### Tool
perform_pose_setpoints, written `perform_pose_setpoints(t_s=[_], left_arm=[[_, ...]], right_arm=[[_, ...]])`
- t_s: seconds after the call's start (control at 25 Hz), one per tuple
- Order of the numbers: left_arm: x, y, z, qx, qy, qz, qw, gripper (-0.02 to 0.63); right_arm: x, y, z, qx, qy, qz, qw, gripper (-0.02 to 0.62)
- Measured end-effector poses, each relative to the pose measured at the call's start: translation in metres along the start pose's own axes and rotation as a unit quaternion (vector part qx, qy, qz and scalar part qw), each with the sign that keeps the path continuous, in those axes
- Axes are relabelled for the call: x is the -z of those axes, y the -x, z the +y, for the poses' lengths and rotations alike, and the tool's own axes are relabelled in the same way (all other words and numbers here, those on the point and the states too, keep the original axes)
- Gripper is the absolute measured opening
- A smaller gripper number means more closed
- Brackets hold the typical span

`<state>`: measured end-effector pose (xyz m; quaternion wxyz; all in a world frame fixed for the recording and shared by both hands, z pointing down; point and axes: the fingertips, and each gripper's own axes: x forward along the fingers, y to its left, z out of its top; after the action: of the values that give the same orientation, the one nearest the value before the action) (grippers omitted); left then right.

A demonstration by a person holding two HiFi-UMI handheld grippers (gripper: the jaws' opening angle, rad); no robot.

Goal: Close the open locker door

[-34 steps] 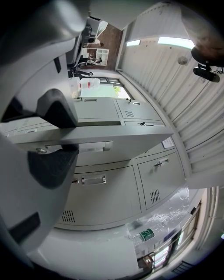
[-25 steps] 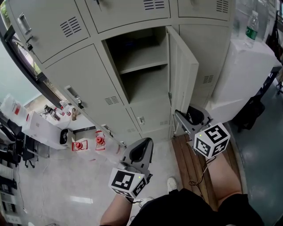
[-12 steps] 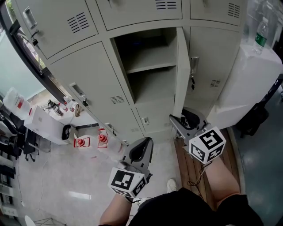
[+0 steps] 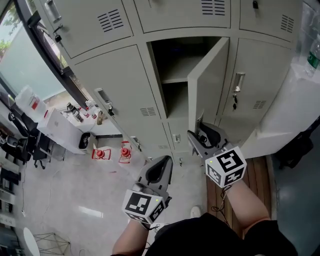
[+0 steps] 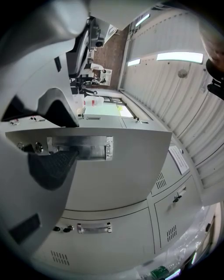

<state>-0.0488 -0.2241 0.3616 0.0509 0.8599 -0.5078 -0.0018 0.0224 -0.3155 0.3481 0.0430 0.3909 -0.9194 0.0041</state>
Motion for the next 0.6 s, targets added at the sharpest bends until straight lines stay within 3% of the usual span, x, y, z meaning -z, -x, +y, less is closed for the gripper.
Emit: perform_pose_setpoints(t_s=[0.2,0.6], left_arm=[[-0.002,0.002,0.013,-0.030,0.000,-0.003,0.9995,0.020],[0.000,0.003,0.025,-0.074,0.000,-0.001,0.9972,0.020]], right_arm=[[-0.002,-0.025,0.006,0.016,0.007,-0.005,1.000,0.207],[-0.004,-0.061,0.011,-0.019,0.009,-0.001,1.000,0.188]])
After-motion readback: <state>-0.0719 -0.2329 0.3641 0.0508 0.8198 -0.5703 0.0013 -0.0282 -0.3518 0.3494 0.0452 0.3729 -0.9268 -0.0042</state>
